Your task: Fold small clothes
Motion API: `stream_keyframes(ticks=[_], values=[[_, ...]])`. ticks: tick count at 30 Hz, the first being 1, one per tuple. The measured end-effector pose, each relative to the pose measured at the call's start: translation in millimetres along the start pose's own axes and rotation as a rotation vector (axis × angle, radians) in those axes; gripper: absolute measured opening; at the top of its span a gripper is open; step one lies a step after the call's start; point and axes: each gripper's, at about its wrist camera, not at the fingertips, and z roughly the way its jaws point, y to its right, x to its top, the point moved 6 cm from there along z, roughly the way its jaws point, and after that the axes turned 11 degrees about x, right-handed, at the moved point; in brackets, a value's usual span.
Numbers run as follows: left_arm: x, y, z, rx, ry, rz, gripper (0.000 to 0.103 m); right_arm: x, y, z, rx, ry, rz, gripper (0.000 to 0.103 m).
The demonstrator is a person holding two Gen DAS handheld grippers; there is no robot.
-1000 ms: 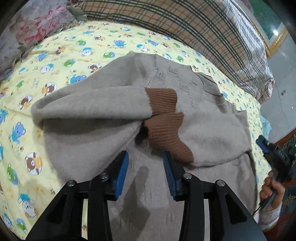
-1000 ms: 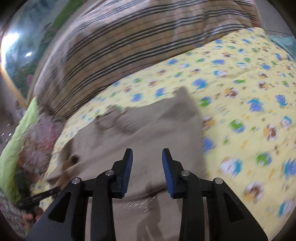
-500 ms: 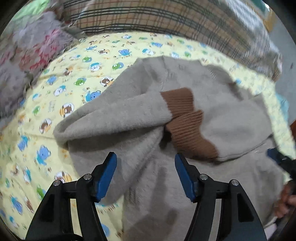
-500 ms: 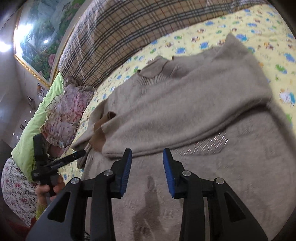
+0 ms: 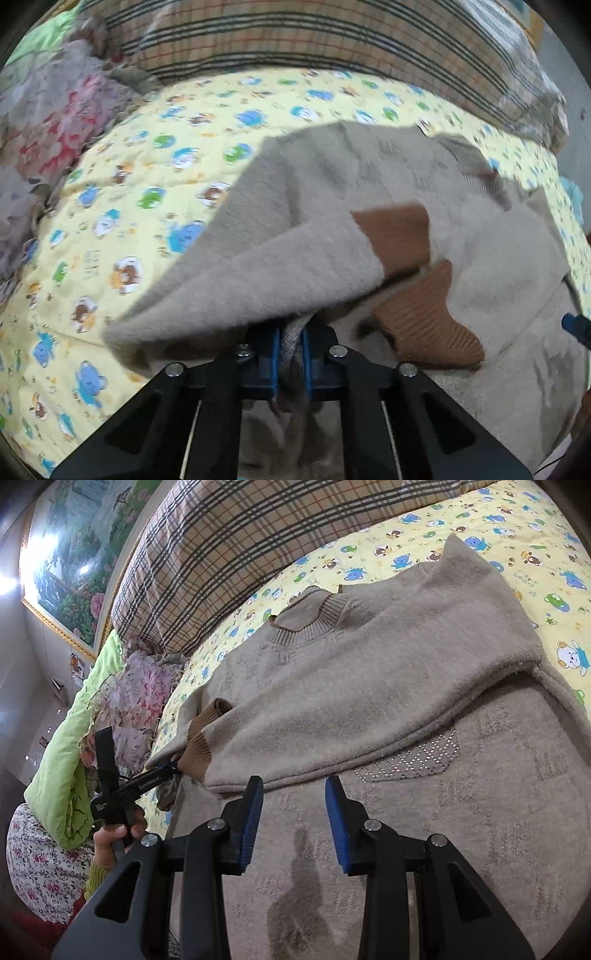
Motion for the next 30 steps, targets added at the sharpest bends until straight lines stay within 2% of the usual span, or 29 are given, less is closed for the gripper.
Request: stream_keyframes(ticks=[5,9,14,17,21,24,28,30], values=[[15,-28,-29,-0.09,0.028,-0.146,0.007,3,-10,-3,0.019,0.012,-0.023,0.036],[38,-22,-72,-0.2,0.106,-0.215,0.006,4,-12,-6,0.037,0.026,-0.022,0.036],[70,22,-125,-0.333,0.208,-0.209,0.006,7,-11,-23,0.045,0.068,-0.017,0.036],[79,74,-138,-0.389,0.236,-0.143,0.007,11,-4,-41,0.031,0.113,-0.009,0.036],[70,149,-121,-0.449,0.188,-0.063,0.007,16,11,-67,0.0,0.17,0.021,0.036],[57,197,-96,-0.457,0.145,-0.008,0.007,17,24,-84,-0.026,0.199,0.041,0.036],[38,244,-60,-0.459,0.085,0.044,0.008,19,40,-98,-0.056,0.221,0.064,0.036],[27,258,-45,-0.437,0.051,0.075,0.011,20,44,-100,-0.069,0.223,0.069,0.036]])
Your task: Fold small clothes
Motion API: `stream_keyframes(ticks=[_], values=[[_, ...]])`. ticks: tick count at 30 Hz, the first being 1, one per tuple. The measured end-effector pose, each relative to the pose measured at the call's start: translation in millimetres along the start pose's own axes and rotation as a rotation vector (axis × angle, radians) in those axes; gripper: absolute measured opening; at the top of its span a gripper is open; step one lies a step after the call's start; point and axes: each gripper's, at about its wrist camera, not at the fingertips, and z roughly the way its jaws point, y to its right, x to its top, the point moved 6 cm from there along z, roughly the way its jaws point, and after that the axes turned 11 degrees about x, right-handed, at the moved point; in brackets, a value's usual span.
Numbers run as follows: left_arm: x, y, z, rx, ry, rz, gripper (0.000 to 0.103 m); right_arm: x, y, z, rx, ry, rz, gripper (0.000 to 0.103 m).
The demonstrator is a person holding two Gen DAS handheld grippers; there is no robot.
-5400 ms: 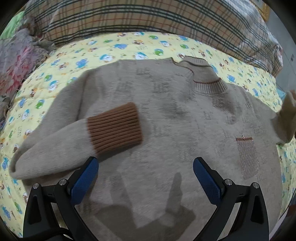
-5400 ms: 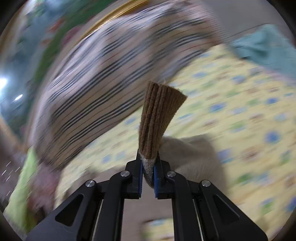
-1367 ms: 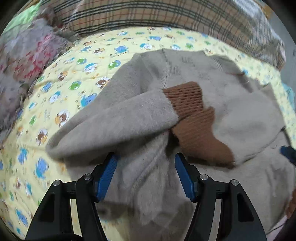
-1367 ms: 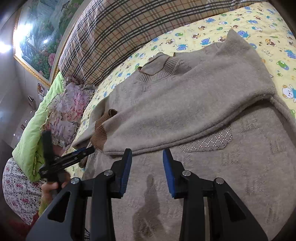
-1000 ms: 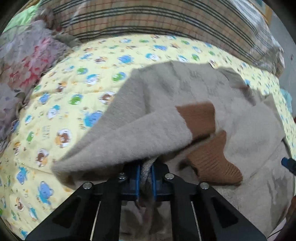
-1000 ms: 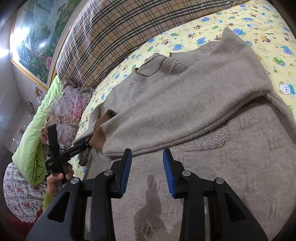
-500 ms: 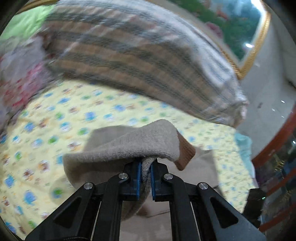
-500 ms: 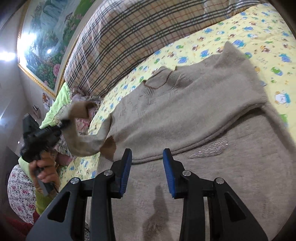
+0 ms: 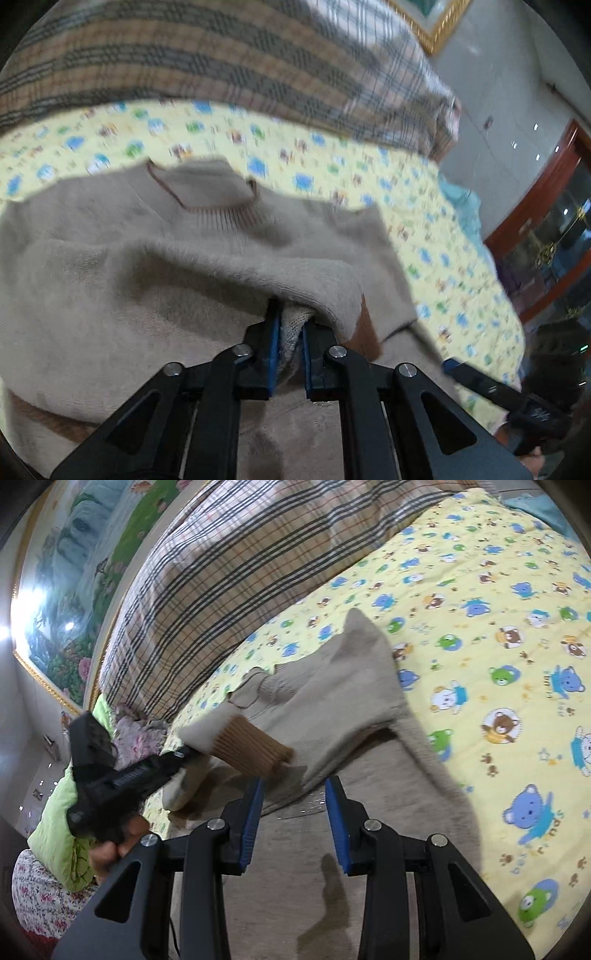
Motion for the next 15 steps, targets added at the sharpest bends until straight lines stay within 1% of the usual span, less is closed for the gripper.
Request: stream_keyframes(ticks=[2,4,6,7,8,9,12,13,15], values=[[-10,-1,12,0.023,-0.034,0.015,0.019,0,3,3,-0.017,-0.009,-0.01,0.036],[-16,-6,12,0.017,-0.044,0.006,0.029,-1,4,8,-0.038,-0.025,-0.027,0.038],[-23,-17,2,0.024,-0.038,-0.008,0.049,-2,3,15,-0.062,-0.042,-0.055,0.052],[-25,-23,-6,0.032,-0.028,-0.017,0.054,-3,0,20,-0.069,-0.048,-0.077,0.055],[-30,-33,-16,0.046,-0.014,-0.033,0.062,-4,-4,23,-0.07,-0.052,-0.092,0.059],[-33,-38,-23,0.057,-0.004,-0.044,0.063,-5,-7,28,-0.072,-0.059,-0.112,0.061],[-49,-65,-42,0.106,0.012,-0.068,0.063,-11,-23,47,-0.097,-0.102,-0.221,0.066],[-54,-75,-48,0.141,0.02,-0.075,0.063,-14,-31,56,-0.121,-0.123,-0.293,0.067],[-63,-100,-61,0.218,0.038,-0.1,0.064,-18,-41,66,-0.178,-0.139,-0.419,0.071]])
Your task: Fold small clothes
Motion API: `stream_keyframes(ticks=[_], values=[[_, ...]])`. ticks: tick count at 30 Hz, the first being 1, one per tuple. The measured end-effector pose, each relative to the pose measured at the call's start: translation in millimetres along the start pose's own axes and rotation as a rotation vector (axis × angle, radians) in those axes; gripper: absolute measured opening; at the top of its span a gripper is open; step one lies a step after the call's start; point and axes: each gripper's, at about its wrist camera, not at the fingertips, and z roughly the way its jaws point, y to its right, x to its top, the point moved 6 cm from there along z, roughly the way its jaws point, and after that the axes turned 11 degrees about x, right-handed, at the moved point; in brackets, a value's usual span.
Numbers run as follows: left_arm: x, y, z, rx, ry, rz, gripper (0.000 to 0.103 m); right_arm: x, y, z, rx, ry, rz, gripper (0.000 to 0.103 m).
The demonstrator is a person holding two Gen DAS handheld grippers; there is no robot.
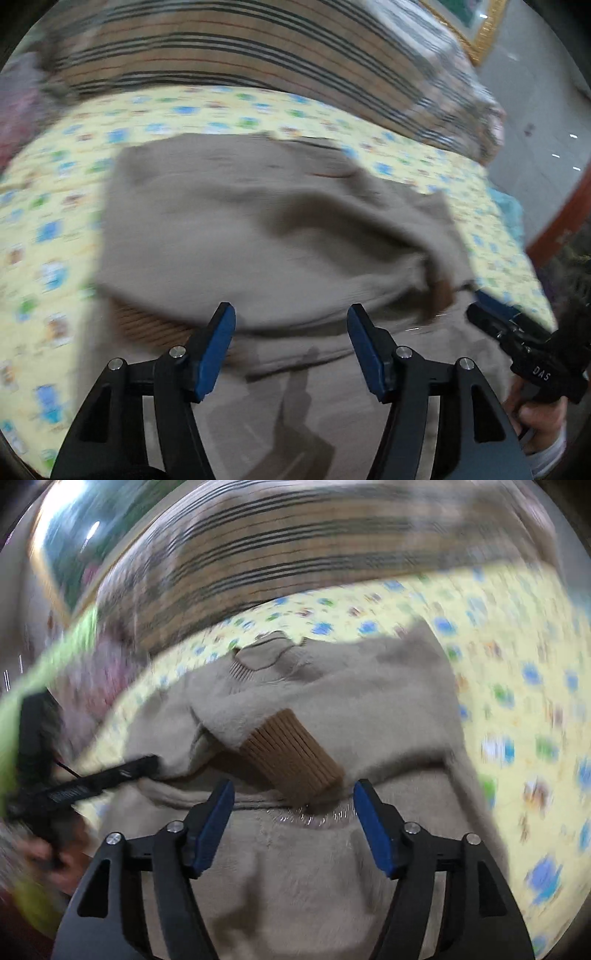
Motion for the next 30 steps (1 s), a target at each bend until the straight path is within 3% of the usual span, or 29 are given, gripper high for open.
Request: stream_keyframes(ticks=[3,7,10,14,16,18,20,23,30], values=[[-12,-43,-2,0.094,0.002,-0.047,0.065,3,-14,20,-0.161,-0.052,-0.224,0.073],[-30,-85,9,0.15,-0.056,-0.095,0.065,4,-13,44,-0.205,-0.105,-0.321,0.071],[-24,-95,10,0.114,-0.052,-0.149,0.064,14,3,48,-0.178,-0.133,-0.264,0.012],[-1,-92,15,0.213,-0.006,-0.097,0.064,55,21,18,0.157,-0.073,0.044,0.01],[6,-92,20,0.228,-0.005,-0.096,0.065,75,39,-3,0.25,-0.022,0.163,0.01],[13,-98,24,0.246,-0.004,-0.111,0.066,88,64,-17,0.22,0.01,0.212,0.01],[17,-103,28,0.288,-0.003,-0.119,0.068,86,97,-14,0.167,-0.022,0.274,0.01],[17,-112,41,0.314,-0.037,-0.143,0.068,67,130,-2,0.17,-0.078,0.395,0.01],[26,-120,47,0.367,-0.013,-0.185,0.068,42,138,14,0.19,-0.088,0.467,0.024]])
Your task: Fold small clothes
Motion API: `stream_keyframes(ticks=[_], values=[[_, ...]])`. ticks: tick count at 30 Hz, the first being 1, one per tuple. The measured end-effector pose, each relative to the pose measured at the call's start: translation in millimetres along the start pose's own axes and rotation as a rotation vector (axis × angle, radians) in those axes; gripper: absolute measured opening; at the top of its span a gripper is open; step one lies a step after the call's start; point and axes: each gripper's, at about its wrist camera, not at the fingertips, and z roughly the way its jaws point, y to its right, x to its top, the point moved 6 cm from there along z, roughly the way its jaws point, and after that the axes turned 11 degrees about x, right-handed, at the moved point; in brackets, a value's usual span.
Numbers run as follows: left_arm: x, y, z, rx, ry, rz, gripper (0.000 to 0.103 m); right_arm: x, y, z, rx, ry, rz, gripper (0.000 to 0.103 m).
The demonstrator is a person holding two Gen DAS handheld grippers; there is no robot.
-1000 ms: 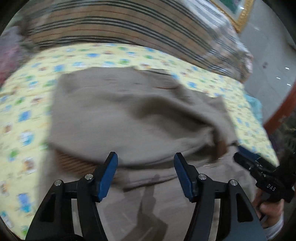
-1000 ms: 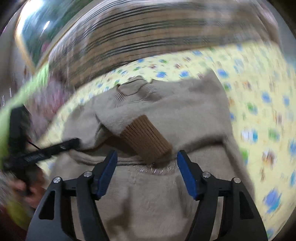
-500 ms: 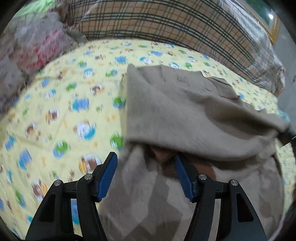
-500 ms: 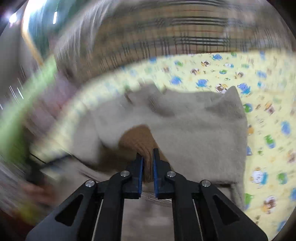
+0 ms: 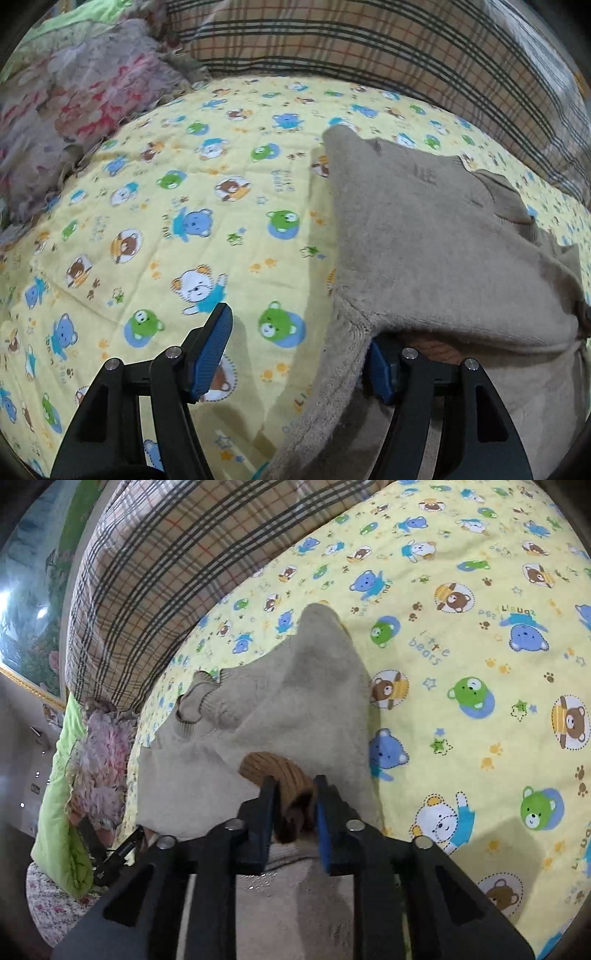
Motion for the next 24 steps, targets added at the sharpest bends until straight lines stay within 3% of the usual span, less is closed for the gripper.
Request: stream_keyframes(ticks=[4,5,8,9,12,14,15,17,19,20,22,24], values=[[0,-22,5,-0.08,-0.035,-0.138,0.068,-1,-2,6,-0.036,-0.024,-0.041,0.025],[0,-26,7,-0.108,-0.044,-0.17,0.068,0,-4,6,-0.051,-0.031,-0.058,0.031],[0,-29,9,-0.133,-0.051,-0.192,0.068,-3,-17,2,-0.077,-0.023,-0.148,0.065],[0,-29,9,-0.133,-0.05,-0.194,0.068,-3,-22,1,-0.081,-0.014,-0.179,0.069],[0,-29,10,-0.136,-0.046,-0.197,0.068,-2,-35,2,-0.187,0.007,-0.312,0.069],[-2,-31,12,-0.159,-0.042,-0.217,0.069,2,-34,0,-0.371,0.04,-0.37,0.069],[-3,-33,13,-0.167,-0.038,-0.226,0.069,3,-40,-3,-0.366,0.07,-0.39,0.069],[-3,-33,12,-0.177,-0.037,-0.234,0.069,-2,-61,-3,-0.21,0.1,-0.4,0.066],[-3,-32,14,-0.179,-0.034,-0.237,0.069,-13,-81,14,-0.068,0.039,-0.408,0.059],[-3,-32,14,-0.181,-0.032,-0.238,0.069,-16,-83,25,-0.039,0.001,-0.396,0.053],[-4,-33,14,-0.192,-0.029,-0.241,0.069,-17,-71,49,0.002,-0.082,-0.296,0.045],[-4,-35,14,-0.215,-0.028,-0.25,0.07,-11,-44,55,-0.087,-0.073,-0.219,0.041]])
